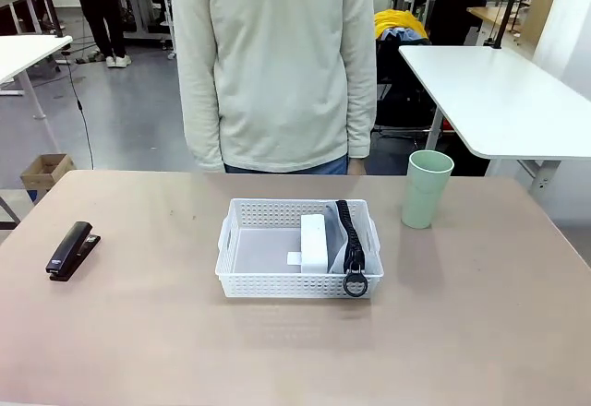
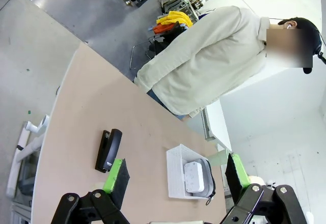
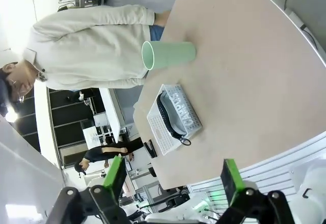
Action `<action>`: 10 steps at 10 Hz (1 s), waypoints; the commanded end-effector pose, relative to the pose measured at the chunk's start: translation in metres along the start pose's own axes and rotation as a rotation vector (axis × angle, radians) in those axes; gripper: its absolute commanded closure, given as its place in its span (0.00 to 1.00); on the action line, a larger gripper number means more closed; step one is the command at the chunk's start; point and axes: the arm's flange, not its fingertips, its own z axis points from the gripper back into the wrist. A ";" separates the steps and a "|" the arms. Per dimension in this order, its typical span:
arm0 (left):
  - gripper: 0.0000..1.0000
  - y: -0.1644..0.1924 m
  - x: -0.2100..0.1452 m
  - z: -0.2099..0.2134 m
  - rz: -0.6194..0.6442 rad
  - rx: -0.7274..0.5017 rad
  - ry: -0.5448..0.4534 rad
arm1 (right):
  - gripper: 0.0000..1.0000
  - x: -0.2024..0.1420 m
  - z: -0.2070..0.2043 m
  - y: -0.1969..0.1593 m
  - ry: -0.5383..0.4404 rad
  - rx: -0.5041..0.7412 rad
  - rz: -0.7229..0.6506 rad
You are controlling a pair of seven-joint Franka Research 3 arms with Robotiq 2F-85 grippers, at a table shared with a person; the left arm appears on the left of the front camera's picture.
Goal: Efficiently arrange items inside the basket to fit them all.
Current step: Pick up the Digital clock and place it inside the Organizing basket, then pick up the Stapler and place it inside the Organizing basket.
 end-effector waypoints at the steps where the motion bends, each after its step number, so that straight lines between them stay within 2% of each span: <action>1: 0.00 0.000 0.000 0.000 0.000 0.000 0.000 | 0.00 -0.002 0.001 -0.003 0.003 0.009 0.016; 3: 0.00 -0.050 -0.004 -0.050 -0.224 0.133 0.168 | 0.00 -0.002 0.001 -0.003 0.003 0.009 0.016; 4: 0.00 -0.069 -0.005 -0.073 -0.279 0.181 0.187 | 0.00 -0.002 0.001 -0.003 0.003 0.009 0.016; 5: 0.00 -0.072 -0.005 -0.093 -0.174 0.241 0.239 | 0.00 -0.002 0.001 -0.003 0.003 0.009 0.016; 6: 0.00 -0.049 0.002 -0.051 -0.186 0.113 0.142 | 0.00 -0.002 0.001 -0.003 0.003 0.009 0.016; 10: 0.00 -0.049 0.002 -0.051 -0.186 0.113 0.142 | 0.00 -0.002 0.001 -0.003 0.003 0.009 0.016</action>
